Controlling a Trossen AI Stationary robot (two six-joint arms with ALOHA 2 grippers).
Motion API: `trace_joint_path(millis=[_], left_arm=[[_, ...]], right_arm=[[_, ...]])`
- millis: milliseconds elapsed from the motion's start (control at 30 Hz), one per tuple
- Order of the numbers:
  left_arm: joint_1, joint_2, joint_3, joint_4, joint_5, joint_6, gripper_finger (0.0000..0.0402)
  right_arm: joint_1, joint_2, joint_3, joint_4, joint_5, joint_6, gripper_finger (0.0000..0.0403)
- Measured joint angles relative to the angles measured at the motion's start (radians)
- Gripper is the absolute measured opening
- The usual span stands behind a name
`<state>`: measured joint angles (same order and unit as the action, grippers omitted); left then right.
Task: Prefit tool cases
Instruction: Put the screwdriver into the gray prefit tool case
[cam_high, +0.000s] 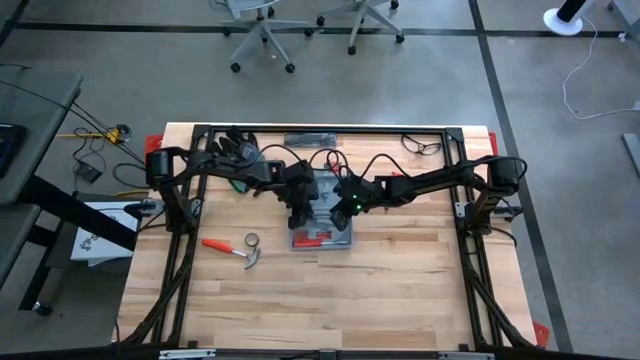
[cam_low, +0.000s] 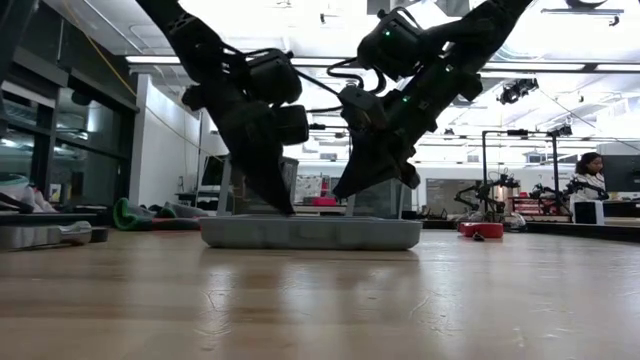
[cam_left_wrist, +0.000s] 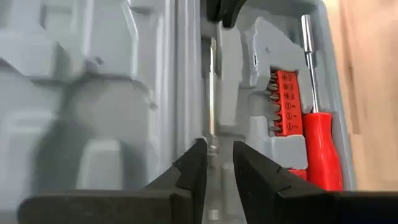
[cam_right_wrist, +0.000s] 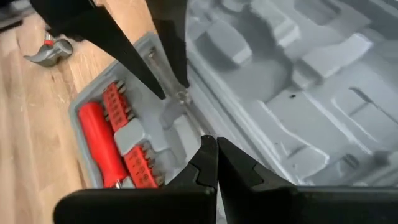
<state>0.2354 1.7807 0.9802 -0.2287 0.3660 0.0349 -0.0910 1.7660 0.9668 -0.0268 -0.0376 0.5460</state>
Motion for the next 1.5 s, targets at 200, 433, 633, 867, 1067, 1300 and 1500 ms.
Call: trace_joint_path(millis=[200,433,633,867,1067,1300,1500], left_arm=[[0.023,-0.045,0.0,-0.022,0.005,0.002,0.0053],[0.061,-0.051,0.001,-0.049,0.106,0.001,0.0045],[0.067,-0.075,-0.019,-0.084,0.149,0.003,0.0032],[0.059,-0.18,-0.157,-0.001,0.137,-0.049,0.0013],[0.065,-0.209,-0.213,0.088,0.092,-0.104,0.001],[0.009,-0.209,-0.213,0.176,0.019,-0.129,0.0004],[-0.03,-0.208,-0.213,0.174,-0.062,-0.131,0.0]], right_arm=[[0.009,0.0,0.0,0.001,-0.007,0.039,0.0],[0.029,0.0,0.0,0.001,0.004,0.041,0.0],[0.027,0.0,0.0,0.026,0.006,0.056,0.0],[0.027,0.0,0.0,0.049,0.008,0.057,0.0],[0.027,0.0,0.0,0.061,0.008,0.058,0.0],[0.024,0.061,0.0,0.131,-0.036,0.057,0.0],[0.024,0.098,0.0,0.136,-0.034,0.074,0.0]])
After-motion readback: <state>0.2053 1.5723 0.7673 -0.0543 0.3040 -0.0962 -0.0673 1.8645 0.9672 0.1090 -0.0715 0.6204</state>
